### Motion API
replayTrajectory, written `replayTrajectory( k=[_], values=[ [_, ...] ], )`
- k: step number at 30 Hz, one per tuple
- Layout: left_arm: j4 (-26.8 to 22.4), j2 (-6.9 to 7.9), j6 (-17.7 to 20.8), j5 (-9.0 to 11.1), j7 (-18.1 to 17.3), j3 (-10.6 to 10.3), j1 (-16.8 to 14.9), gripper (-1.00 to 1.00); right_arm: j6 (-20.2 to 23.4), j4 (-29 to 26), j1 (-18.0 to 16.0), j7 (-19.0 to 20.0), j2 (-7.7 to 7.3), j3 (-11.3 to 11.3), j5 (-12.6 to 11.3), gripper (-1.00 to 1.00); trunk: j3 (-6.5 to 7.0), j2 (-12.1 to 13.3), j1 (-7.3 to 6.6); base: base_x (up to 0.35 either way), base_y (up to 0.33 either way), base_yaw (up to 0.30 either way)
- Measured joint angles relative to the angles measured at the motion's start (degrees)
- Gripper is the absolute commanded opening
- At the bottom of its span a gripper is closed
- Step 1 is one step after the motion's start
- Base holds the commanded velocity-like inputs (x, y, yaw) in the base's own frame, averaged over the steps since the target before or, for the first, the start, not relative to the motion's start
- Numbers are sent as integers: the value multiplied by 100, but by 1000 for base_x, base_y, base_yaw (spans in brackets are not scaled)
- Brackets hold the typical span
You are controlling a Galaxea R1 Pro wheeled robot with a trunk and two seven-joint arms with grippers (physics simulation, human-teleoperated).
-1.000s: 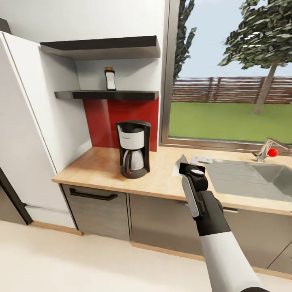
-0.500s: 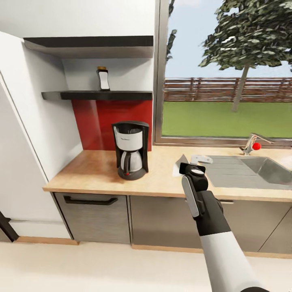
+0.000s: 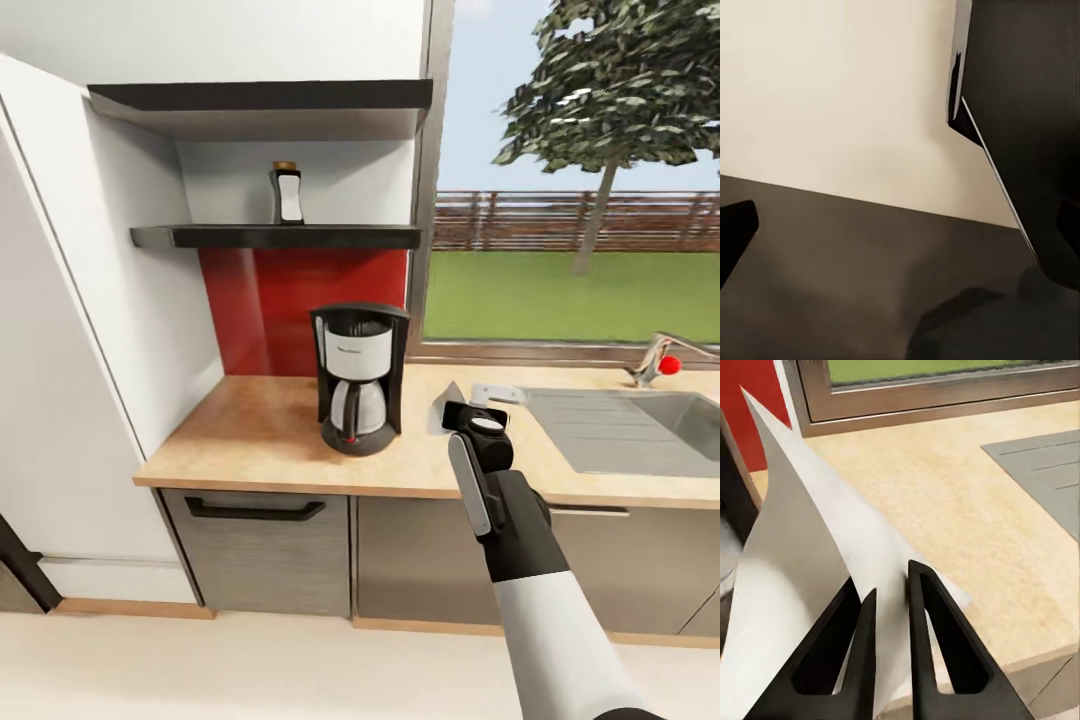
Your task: Set up a coffee station on the kitchen countertop: keep the coffee maker on the countertop, move the bottle of coffee from the kitchen shelf to the counter next to the coffee maker, place a paper coffee filter on top of the coffee maker, put the saucer next to the coffee maker with the coffee cup on the saucer, and place the electric kettle next to the coffee maker.
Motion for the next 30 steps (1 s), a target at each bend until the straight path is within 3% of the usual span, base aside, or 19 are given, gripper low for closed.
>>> replayTrajectory(
  k=[11,23,30],
  values=[
    [0,18,1,-2,7,0,-9,100,-1,-52,0,-11,-1,-18,-27,-100,22,0,1,47,302,-197],
    [6,21,0,-8,6,1,-1,100,-1,-33,6,-11,0,-20,-28,-100,34,0,2,0,21,-283],
    [8,21,0,-8,6,1,0,100,-3,-48,8,-14,0,-17,-36,-100,34,0,2,0,0,-29]
  ],
)
